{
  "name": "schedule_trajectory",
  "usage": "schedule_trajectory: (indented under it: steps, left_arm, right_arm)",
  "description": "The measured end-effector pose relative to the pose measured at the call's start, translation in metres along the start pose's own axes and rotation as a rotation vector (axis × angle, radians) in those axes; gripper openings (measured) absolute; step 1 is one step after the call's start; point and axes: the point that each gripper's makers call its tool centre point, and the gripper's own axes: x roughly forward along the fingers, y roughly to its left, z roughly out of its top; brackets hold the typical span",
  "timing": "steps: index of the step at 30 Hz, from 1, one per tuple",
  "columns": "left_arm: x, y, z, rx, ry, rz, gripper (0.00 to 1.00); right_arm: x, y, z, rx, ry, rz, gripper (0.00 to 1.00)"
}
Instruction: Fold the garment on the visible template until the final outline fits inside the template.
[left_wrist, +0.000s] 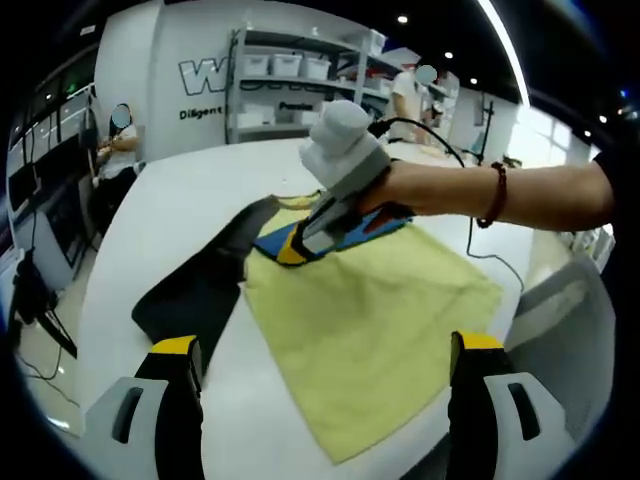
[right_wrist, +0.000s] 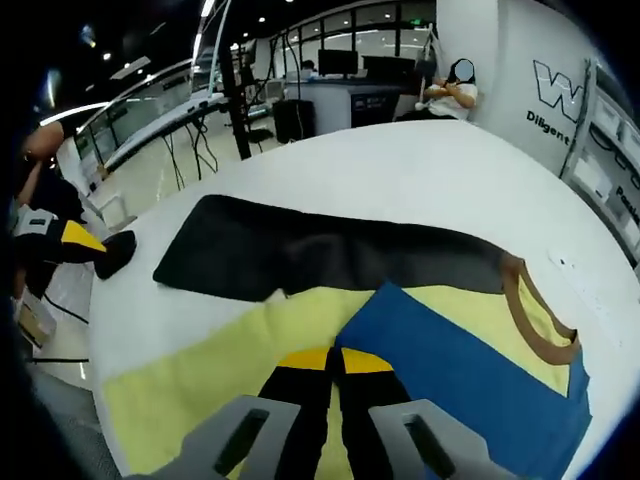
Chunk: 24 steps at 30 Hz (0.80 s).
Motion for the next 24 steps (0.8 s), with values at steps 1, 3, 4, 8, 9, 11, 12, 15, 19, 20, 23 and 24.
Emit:
schedule_trajectory:
  steps: [1, 3, 4, 8, 9, 11, 12, 15, 19, 20, 23, 24]
  left_arm:
    - [0.0, 0.001, 0.0, 0.0, 0.001, 0.003, 0.99]
    - [-0.001, 0.002, 0.001, -0.003, -0.005, 0.007, 0.99]
    - [-0.002, 0.002, 0.001, -0.007, -0.008, 0.007, 0.99]
    - [-0.002, 0.002, 0.0, -0.007, -0.004, 0.009, 0.99]
    - [-0.002, 0.002, 0.0, -0.009, -0.005, 0.009, 0.99]
    - [-0.002, 0.002, 0.0, -0.014, -0.006, 0.01, 0.99]
    - [-0.002, 0.002, 0.0, -0.015, -0.007, 0.011, 0.99]
    - [-0.003, 0.002, 0.003, -0.028, -0.016, 0.016, 0.99]
    - [-0.004, 0.002, 0.01, -0.034, -0.039, 0.021, 0.99]
    - [-0.004, 0.002, 0.011, -0.036, -0.04, 0.023, 0.99]
    - [-0.005, 0.003, 0.012, -0.033, -0.043, 0.033, 0.99]
    - [-0.005, 0.003, 0.013, -0.034, -0.046, 0.034, 0.99]
  right_arm:
    - [0.001, 0.001, 0.0, 0.014, -0.004, 0.006, 0.0]
    - [0.002, 0.002, -0.001, 0.038, -0.007, 0.012, 0.0]
    - [0.002, 0.003, -0.001, 0.045, -0.006, 0.018, 0.0]
    - [0.001, 0.005, 0.0, 0.086, -0.017, 0.035, 0.09]
    - [-0.001, 0.003, 0.002, 0.108, -0.03, 0.029, 0.13]
    - [-0.004, 0.003, 0.004, 0.155, -0.043, 0.042, 0.23]
    - [-0.005, 0.004, 0.005, 0.176, -0.051, 0.048, 0.28]
    - [-0.012, 0.003, 0.007, 0.184, -0.071, 0.046, 0.49]
    - [-0.02, -0.001, 0.013, 0.218, -0.111, 0.049, 0.73]
    - [-0.024, -0.002, 0.015, 0.231, -0.128, 0.052, 0.77]
    - [-0.033, -0.006, 0.017, 0.244, -0.154, 0.045, 0.9]
    - [-0.037, -0.008, 0.016, 0.25, -0.162, 0.043, 0.93]
